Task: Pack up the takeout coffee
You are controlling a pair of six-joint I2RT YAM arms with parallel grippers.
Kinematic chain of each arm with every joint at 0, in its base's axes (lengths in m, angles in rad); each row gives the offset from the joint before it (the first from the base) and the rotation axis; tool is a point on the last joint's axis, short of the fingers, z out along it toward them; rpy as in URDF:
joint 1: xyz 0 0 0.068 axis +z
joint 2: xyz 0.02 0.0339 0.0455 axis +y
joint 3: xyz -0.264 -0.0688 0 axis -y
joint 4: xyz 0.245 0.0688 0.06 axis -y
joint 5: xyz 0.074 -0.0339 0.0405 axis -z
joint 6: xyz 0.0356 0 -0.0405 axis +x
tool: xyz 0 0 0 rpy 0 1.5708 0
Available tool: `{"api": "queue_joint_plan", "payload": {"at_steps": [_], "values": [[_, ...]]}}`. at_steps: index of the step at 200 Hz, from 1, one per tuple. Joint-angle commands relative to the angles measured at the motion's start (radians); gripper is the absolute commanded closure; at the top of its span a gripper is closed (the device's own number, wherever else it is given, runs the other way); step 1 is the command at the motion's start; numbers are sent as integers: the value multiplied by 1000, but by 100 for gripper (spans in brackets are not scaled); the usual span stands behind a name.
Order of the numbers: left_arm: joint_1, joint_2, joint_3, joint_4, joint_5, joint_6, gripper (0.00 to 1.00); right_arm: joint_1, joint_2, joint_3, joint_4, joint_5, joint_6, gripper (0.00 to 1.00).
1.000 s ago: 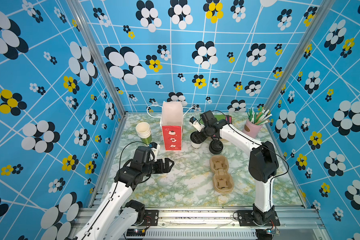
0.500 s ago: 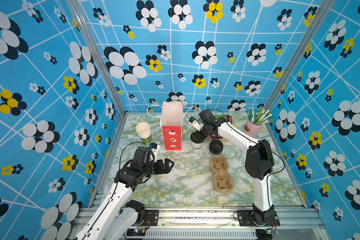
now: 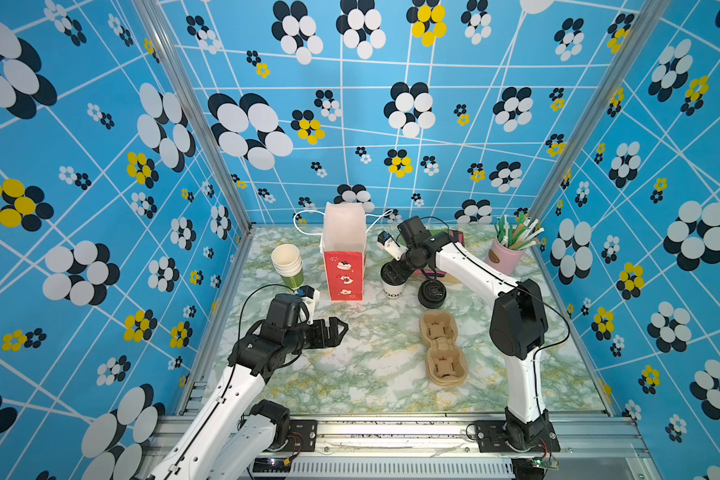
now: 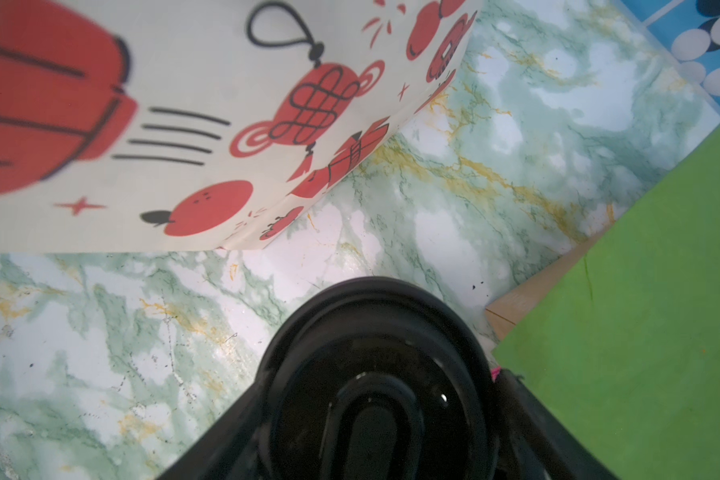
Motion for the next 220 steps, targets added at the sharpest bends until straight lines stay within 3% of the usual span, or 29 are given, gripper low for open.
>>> {"api": "queue_joint_plan", "payload": {"at_steps": [1,173,220], "values": [[10,-17,-21,-1,9,-7,1,-6,3,27,-33,-8,-3,18],[10,-14,-11,5,11,-10,1,-5,-22,12,-2,-51,38,1],[10,-23,6,-7,6,-10,1,-5,-61,11,29,-51,66,1]]}}
